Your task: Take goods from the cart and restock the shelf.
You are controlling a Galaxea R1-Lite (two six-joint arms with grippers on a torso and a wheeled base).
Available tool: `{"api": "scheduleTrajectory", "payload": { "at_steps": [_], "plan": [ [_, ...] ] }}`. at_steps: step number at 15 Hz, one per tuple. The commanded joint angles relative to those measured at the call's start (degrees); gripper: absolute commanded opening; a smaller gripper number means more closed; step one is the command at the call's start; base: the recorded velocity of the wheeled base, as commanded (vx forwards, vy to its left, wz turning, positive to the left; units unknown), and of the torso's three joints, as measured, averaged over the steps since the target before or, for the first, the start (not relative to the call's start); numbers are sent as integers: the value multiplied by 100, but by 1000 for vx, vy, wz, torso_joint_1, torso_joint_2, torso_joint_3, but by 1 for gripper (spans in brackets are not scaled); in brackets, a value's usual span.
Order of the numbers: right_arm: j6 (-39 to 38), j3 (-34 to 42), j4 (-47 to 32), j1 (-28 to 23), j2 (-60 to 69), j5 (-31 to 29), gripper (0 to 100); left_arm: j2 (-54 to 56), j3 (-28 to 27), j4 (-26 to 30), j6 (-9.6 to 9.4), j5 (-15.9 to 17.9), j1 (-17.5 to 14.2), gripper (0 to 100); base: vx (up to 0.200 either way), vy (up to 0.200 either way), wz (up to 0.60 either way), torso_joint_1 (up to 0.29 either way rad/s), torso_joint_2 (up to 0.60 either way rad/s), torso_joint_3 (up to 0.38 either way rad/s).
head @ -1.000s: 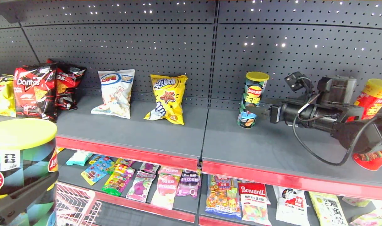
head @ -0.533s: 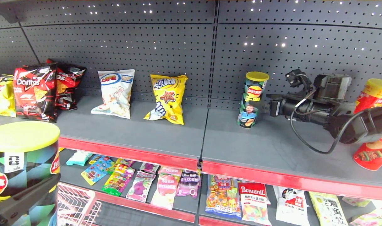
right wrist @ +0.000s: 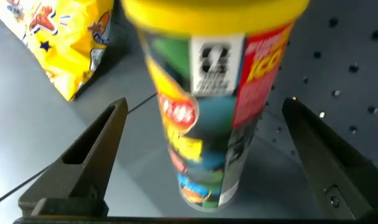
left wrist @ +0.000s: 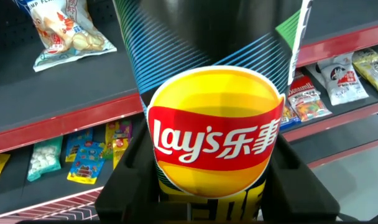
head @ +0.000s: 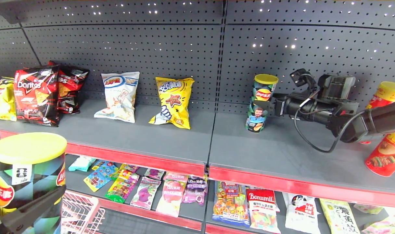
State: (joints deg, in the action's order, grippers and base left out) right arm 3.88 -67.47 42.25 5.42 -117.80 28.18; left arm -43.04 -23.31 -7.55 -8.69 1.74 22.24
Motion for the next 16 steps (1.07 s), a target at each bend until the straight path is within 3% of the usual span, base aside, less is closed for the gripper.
{"api": "scheduleTrajectory", "payload": {
  "at_steps": [1, 9, 16],
  "plan": [
    [-1, -178, 2, 2, -121, 12, 100, -11, 11, -1, -1, 1, 0, 0, 0, 0, 0, 0, 0, 0],
    [25, -345, 2, -24, -182, 785, 100, -11, 19, -1, -10, 1, 0, 0, 0, 0, 0, 0, 0, 0],
    [78, -741, 2, -6, -586, 838, 100, 7, 19, -1, -10, 1, 0, 0, 0, 0, 0, 0, 0, 0]
  ]
}}
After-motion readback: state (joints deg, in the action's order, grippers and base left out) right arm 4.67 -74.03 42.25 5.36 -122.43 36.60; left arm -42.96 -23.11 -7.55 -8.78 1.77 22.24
